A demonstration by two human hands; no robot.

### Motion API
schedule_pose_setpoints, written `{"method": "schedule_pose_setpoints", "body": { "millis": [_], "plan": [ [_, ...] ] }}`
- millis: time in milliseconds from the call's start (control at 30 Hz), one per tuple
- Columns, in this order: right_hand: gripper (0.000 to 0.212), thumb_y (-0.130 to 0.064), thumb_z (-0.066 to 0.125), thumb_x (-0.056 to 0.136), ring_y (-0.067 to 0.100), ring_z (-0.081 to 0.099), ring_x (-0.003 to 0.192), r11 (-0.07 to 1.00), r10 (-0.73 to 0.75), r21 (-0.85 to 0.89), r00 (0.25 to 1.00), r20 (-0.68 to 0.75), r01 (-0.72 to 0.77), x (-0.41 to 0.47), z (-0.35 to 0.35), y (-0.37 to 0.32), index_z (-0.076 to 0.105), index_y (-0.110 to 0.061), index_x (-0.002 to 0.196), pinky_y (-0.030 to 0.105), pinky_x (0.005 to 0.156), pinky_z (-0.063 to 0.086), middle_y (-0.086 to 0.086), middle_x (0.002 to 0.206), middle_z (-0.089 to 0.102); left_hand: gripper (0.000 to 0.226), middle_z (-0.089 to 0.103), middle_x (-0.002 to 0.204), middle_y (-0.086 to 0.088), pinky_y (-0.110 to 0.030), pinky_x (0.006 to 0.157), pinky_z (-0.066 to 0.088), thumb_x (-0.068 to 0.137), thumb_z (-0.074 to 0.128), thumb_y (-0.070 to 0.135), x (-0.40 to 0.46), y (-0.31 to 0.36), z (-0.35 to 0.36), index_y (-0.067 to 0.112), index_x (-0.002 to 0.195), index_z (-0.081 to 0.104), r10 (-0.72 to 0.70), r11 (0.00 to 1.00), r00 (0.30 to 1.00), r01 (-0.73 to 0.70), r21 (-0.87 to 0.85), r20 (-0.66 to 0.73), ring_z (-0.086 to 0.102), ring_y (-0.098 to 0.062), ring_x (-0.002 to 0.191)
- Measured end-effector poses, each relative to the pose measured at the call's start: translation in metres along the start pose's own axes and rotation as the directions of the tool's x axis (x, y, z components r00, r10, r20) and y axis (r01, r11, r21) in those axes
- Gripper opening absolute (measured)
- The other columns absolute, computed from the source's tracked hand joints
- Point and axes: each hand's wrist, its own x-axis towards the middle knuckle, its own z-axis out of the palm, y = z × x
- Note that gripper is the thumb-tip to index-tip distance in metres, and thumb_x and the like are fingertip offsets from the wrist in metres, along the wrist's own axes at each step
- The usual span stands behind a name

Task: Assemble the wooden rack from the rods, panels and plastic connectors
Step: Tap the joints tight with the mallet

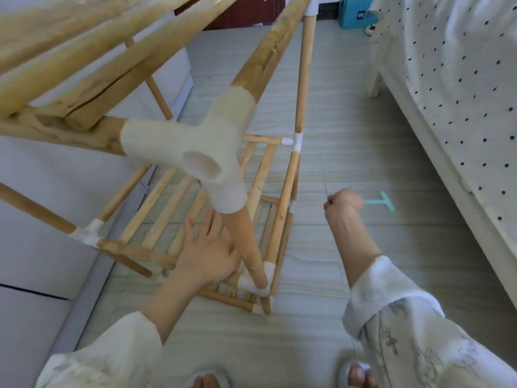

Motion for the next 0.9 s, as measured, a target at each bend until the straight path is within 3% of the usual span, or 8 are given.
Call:
{"method": "schedule_pose_setpoints", "body": {
  "millis": [133, 267, 467, 533, 600, 667, 800, 900],
  "plan": [
    [0.029, -0.013, 0.031, 0.100, 0.008, 0.030, 0.038, 0.929, -0.066, -0.315, 0.923, 0.380, 0.196, -0.012, 0.011, -0.003, 0.046, -0.016, 0.075, 0.017, 0.032, 0.023, 0.000, 0.057, 0.036, 0.072, -0.023, 0.155, 0.003, -0.052, 0.115, -0.003, 0.082, 0.003, 0.063, -0.007, 0.007, -0.007, 0.036, 0.148, -0.009, -0.041, 0.998, 0.999, 0.041, -0.043, -0.005, -0.020, -0.018, 0.143],
    [0.018, -0.020, 0.044, 0.097, 0.014, 0.035, 0.054, 0.866, -0.224, -0.392, 0.941, 0.254, 0.312, 0.000, 0.018, -0.017, 0.054, -0.009, 0.087, 0.025, 0.045, 0.032, 0.001, 0.065, 0.043, 0.058, -0.029, 0.152, 0.004, -0.054, 0.114, -0.008, 0.095, 0.011, 0.056, -0.009, 0.014, -0.014, 0.040, 0.146, -0.013, -0.059, 0.998, 0.998, 0.059, 0.023, 0.002, -0.021, -0.018, 0.143],
    [0.033, -0.024, 0.027, 0.103, 0.023, 0.048, 0.069, 0.651, -0.572, -0.442, 0.782, 0.250, 0.617, -0.042, 0.027, 0.029, 0.051, -0.002, 0.104, 0.033, 0.062, 0.034, 0.001, 0.072, 0.050, 0.057, -0.030, 0.152, 0.004, -0.054, 0.113, -0.013, 0.096, 0.011, 0.055, -0.010, 0.015, -0.014, 0.042, 0.144, -0.016, -0.073, 0.997, 0.997, 0.073, 0.007, 0.004, -0.023, -0.018, 0.142],
    [0.034, -0.021, 0.028, 0.103, 0.023, 0.049, 0.078, 0.767, -0.574, -0.365, 0.819, -0.021, 0.528, -0.025, 0.010, 0.022, 0.053, 0.001, 0.110, 0.034, 0.067, 0.036, 0.008, 0.084, 0.054, 0.057, -0.031, 0.151, 0.004, -0.054, 0.112, -0.015, 0.096, 0.011, 0.055, -0.009, 0.015, -0.014, 0.042, 0.144, -0.018, -0.074, 0.997, 0.997, 0.074, 0.012, 0.015, -0.025, -0.018, 0.141],
    [0.035, -0.019, 0.031, 0.101, 0.024, 0.051, 0.078, 0.948, -0.317, -0.127, 0.904, -0.289, 0.292, -0.002, -0.009, 0.005, 0.051, 0.003, 0.120, 0.034, 0.067, 0.043, 0.007, 0.086, 0.054, 0.058, -0.032, 0.151, 0.003, -0.055, 0.112, -0.015, 0.096, 0.011, 0.055, -0.008, 0.016, -0.014, 0.041, 0.143, -0.019, -0.071, 0.997, 0.997, 0.071, 0.016, 0.013, -0.026, -0.019, 0.141],
    [0.036, -0.016, 0.034, 0.098, 0.018, 0.045, 0.065, 0.981, -0.084, -0.188, 0.978, -0.192, 0.048, 0.010, -0.010, 0.000, 0.050, 0.001, 0.126, 0.020, 0.048, 0.041, -0.003, 0.073, 0.042, 0.058, -0.033, 0.150, 0.003, -0.056, 0.111, -0.015, 0.096, 0.012, 0.055, -0.007, 0.016, -0.013, 0.040, 0.143, -0.019, -0.074, 0.997, 0.997, 0.074, 0.013, 0.014, -0.026, -0.020, 0.141],
    [0.028, -0.008, 0.026, 0.099, 0.010, 0.034, 0.038, 0.947, -0.133, -0.271, 0.977, 0.164, 0.174, -0.007, 0.036, -0.010, 0.046, -0.012, 0.080, 0.019, 0.034, 0.026, 0.000, 0.059, 0.033, 0.058, -0.035, 0.149, 0.003, -0.056, 0.111, -0.015, 0.096, 0.011, 0.056, -0.008, 0.015, -0.012, 0.041, 0.142, -0.021, -0.083, 0.997, 0.997, 0.083, -0.001, 0.007, -0.025, -0.019, 0.141],
    [0.031, -0.016, 0.023, 0.102, 0.010, 0.035, 0.041, 0.994, -0.045, -0.107, 0.997, -0.067, 0.037, 0.000, 0.033, -0.031, 0.040, -0.018, 0.076, 0.019, 0.037, 0.022, -0.001, 0.062, 0.032, 0.059, -0.025, 0.154, 0.002, -0.058, 0.110, -0.016, 0.094, 0.009, 0.059, -0.004, 0.013, -0.005, 0.042, 0.141, -0.023, -0.073, 0.997, 0.997, 0.073, 0.026, 0.002, -0.019, -0.022, 0.143]
  ]
}}
